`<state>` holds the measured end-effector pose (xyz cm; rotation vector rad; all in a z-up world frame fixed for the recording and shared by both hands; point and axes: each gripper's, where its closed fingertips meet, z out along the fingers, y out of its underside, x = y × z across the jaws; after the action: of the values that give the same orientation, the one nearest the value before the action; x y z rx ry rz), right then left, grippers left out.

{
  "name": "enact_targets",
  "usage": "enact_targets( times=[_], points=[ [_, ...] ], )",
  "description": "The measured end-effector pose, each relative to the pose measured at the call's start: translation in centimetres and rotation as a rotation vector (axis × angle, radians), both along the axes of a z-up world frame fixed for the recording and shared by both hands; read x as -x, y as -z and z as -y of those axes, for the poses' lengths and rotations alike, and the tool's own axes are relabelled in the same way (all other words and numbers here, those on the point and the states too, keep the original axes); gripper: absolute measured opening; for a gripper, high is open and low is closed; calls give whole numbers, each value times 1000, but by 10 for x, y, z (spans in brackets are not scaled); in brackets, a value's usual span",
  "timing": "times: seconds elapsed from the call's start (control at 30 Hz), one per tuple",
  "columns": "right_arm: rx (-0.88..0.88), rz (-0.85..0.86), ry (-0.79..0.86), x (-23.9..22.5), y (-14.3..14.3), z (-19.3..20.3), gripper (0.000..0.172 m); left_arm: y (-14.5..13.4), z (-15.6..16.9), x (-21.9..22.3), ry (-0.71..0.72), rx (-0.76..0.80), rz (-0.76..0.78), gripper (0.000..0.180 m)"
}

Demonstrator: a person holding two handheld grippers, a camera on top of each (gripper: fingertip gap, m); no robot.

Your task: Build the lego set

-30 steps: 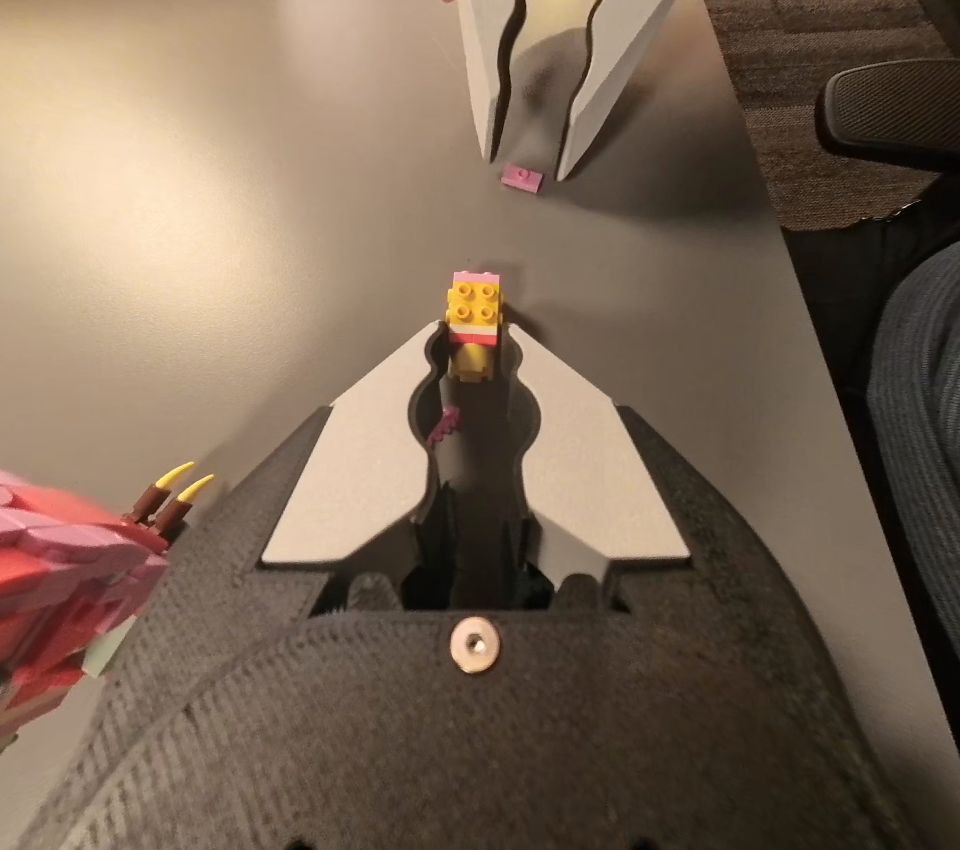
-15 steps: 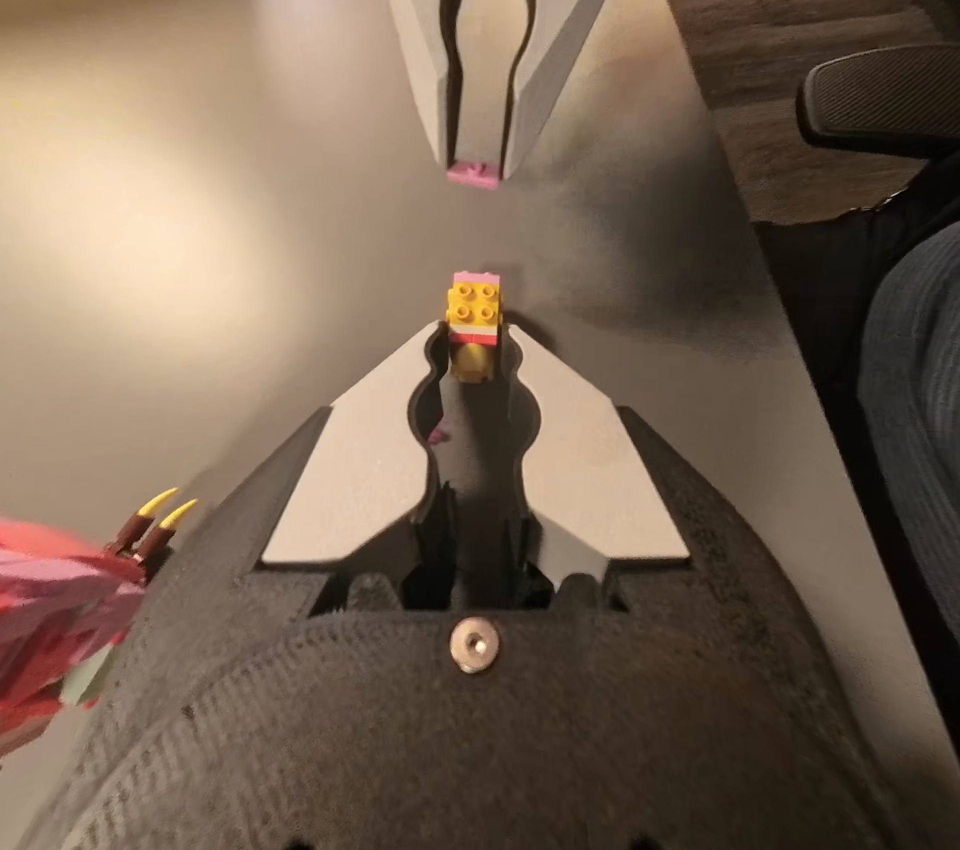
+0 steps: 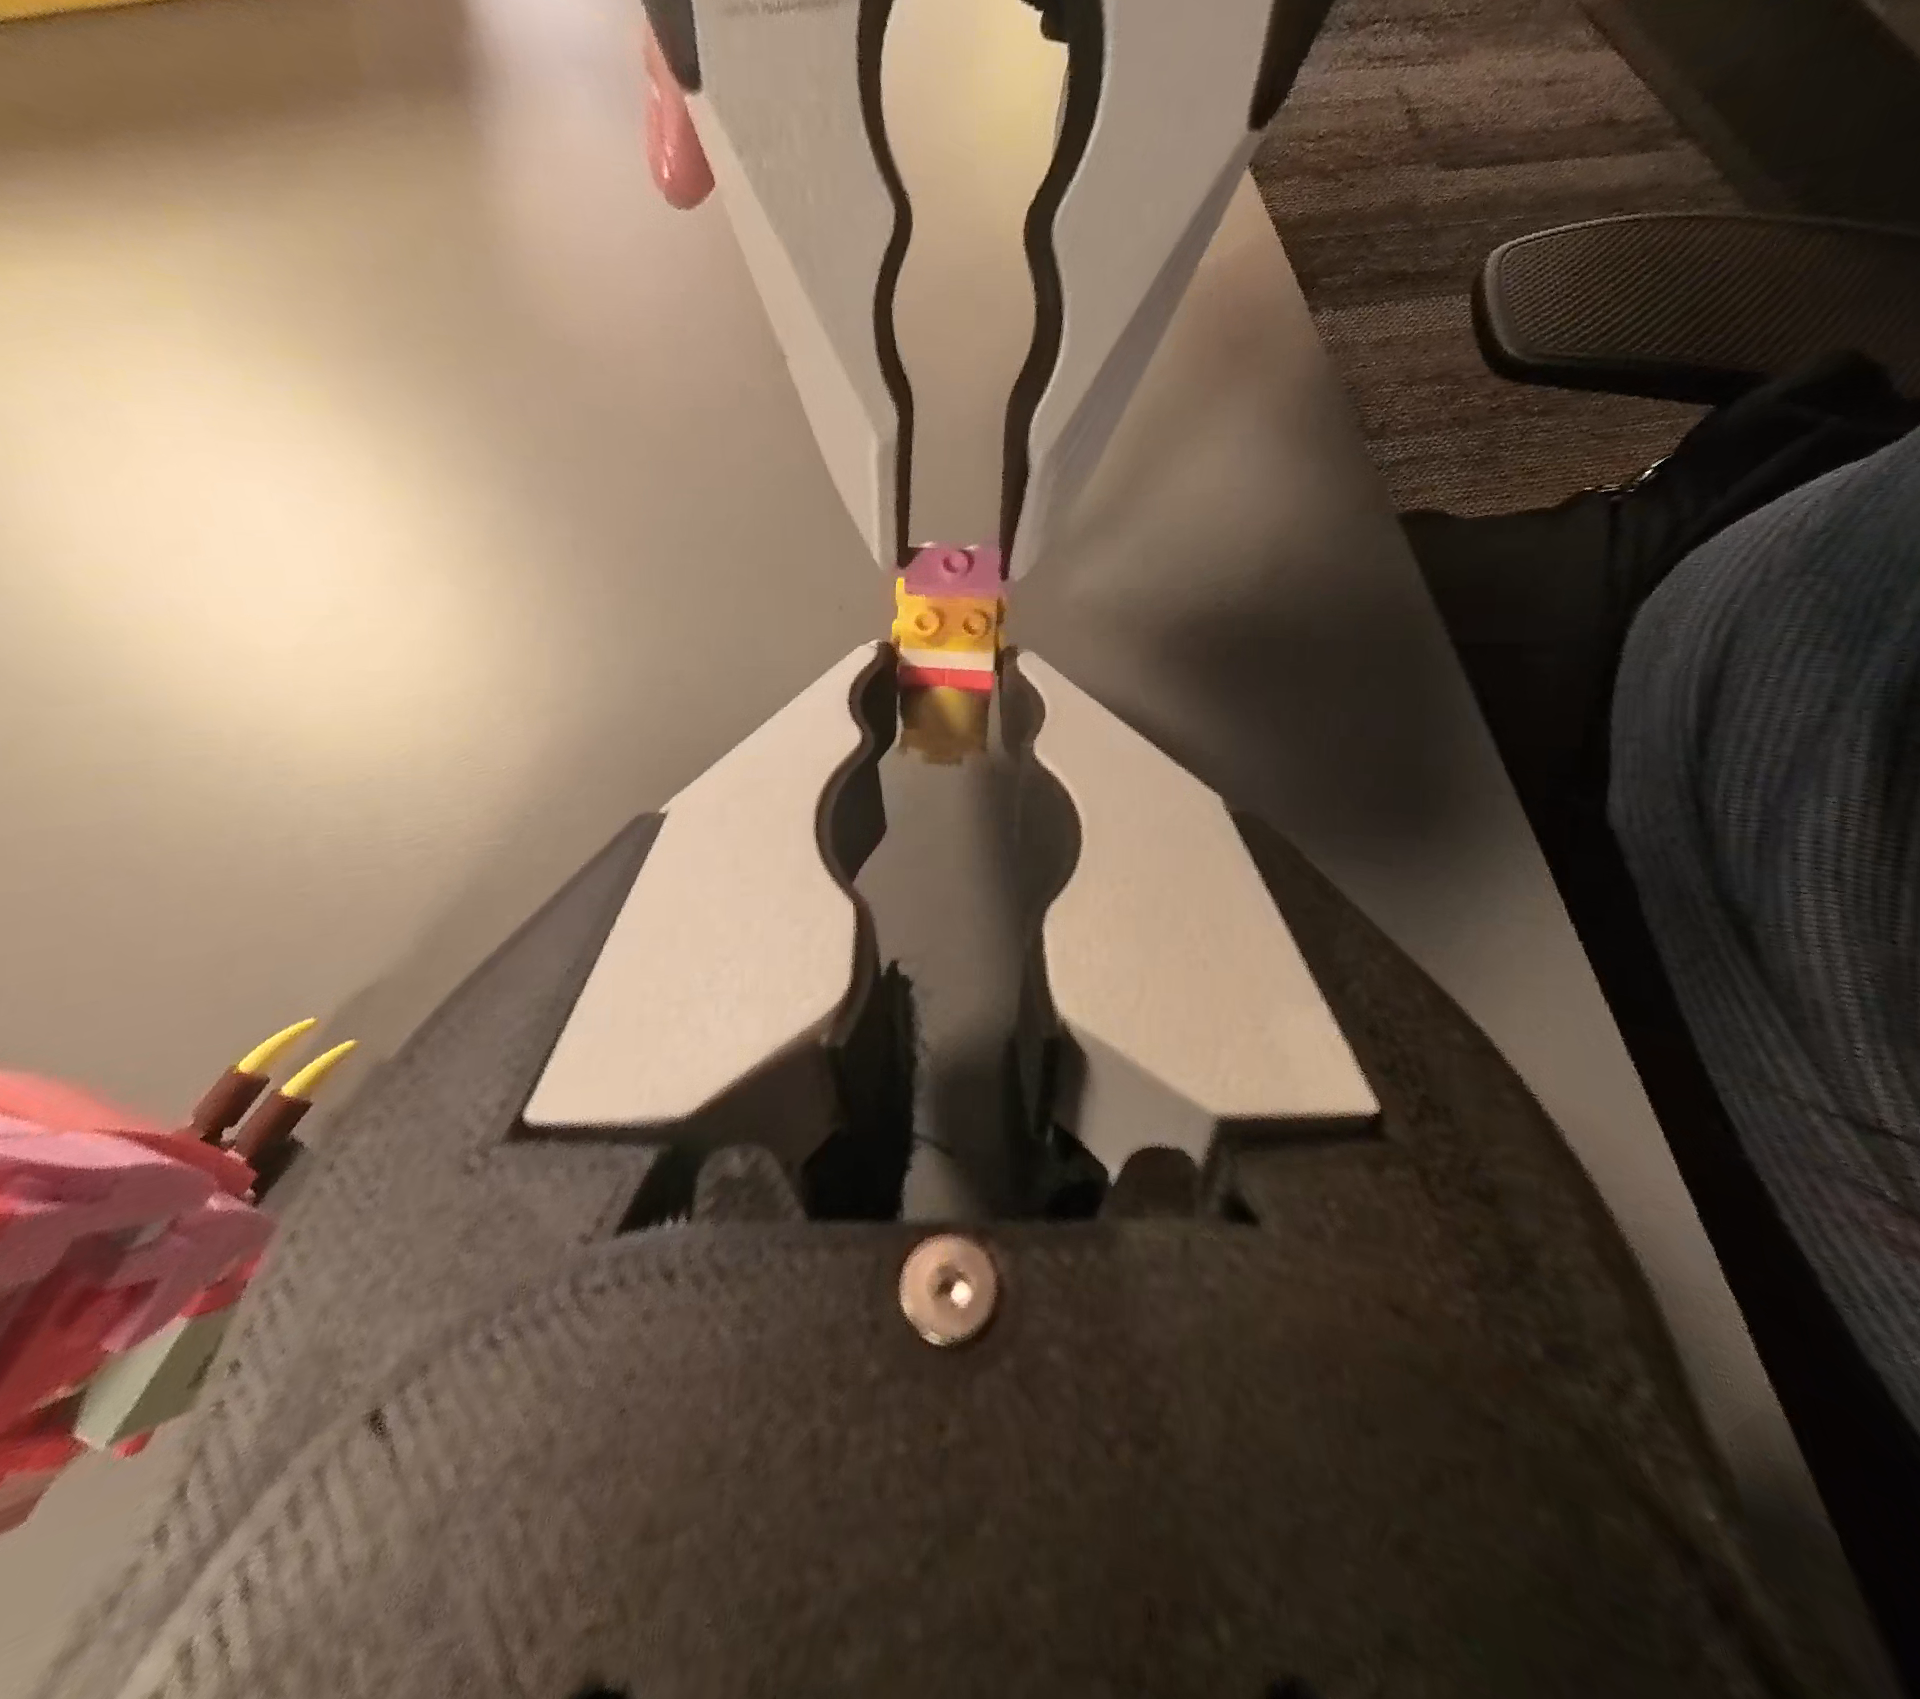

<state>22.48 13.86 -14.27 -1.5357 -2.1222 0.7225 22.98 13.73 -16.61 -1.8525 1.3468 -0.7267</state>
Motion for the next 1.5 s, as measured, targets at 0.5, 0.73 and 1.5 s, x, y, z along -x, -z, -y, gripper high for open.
enact_targets(
  times=[0.5,0.73,1.5],
  points=[
    [18,28,18,-1,2,-2,14,-2,-1,1,-5,1,20,18],
    [22,25,25,0,1,-2,14,-3,-2,2,-8,0,23,18],
    [11,-4,49,3,-1,-8,26,-4,-5,4,-28,2,34,18]
  ],
)
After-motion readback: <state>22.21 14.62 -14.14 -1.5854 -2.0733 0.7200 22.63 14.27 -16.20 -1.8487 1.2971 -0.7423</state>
